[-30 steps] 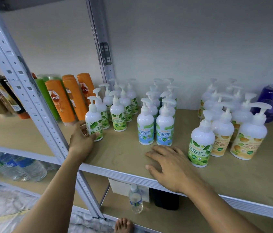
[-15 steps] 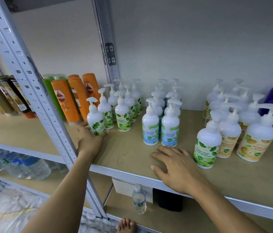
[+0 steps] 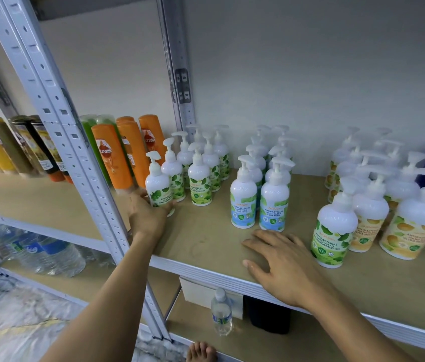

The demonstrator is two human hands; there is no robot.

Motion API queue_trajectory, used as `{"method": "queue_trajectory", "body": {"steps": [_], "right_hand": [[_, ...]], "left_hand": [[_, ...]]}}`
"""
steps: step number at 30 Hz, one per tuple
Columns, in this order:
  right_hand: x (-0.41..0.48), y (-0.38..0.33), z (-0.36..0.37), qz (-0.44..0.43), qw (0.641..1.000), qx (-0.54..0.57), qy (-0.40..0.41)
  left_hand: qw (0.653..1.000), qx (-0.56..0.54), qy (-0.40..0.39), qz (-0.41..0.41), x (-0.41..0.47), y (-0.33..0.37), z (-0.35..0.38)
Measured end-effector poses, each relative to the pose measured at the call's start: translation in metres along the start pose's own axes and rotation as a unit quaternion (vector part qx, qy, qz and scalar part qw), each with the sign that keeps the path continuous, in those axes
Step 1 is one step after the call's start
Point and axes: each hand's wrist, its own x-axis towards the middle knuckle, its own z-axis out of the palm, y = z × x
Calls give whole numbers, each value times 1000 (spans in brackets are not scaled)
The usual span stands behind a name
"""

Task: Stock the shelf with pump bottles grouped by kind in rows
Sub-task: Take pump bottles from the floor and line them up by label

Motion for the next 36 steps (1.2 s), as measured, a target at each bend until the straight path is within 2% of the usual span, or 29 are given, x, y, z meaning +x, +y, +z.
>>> {"method": "queue_trajectory", "body": {"steps": [17,23,28,36], "right_hand": [[1,-2,-1,4,1000,-4,-8],[1,-4,-1,5,1000,-8,0],[1,-4,-1,6,1000,-11,-1],[1,-4,0,4,1000,-13,-4]], "left_hand": [[998,-45,-42,-3,6,-7,-12],[999,-16,-43,9,-2,-6,-9],[999,39,-12,22,-3,-3,0],[999,23,-22,-19,2,-5,-8]]}}
